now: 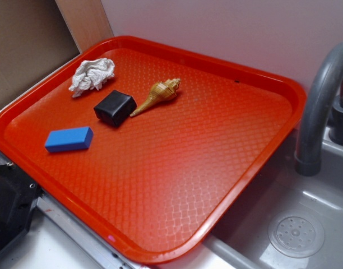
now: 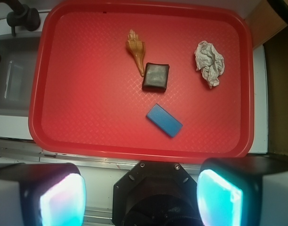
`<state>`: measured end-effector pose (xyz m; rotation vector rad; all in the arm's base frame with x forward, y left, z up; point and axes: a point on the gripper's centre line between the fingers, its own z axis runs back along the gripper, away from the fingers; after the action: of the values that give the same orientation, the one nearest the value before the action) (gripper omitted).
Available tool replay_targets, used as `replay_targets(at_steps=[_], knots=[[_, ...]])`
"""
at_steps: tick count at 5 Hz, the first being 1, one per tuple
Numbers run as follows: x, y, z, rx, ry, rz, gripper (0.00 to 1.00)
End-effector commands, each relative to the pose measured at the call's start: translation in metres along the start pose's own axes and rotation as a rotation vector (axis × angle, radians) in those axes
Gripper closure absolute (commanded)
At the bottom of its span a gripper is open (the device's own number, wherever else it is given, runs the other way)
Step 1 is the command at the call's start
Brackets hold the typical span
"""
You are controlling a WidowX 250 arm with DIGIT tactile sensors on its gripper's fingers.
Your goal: Grab the white paper.
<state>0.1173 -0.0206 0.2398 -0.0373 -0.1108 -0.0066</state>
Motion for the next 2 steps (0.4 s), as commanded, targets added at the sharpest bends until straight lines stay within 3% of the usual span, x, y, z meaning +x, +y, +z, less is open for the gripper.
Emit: replay_targets(at_steps=[1,2], knots=[[0.039,0.042,-0.034,0.065,-0.001,-0.218,0.00],[0.050,0.066,-0.051,0.145,-0.070,-0.226,0.00]])
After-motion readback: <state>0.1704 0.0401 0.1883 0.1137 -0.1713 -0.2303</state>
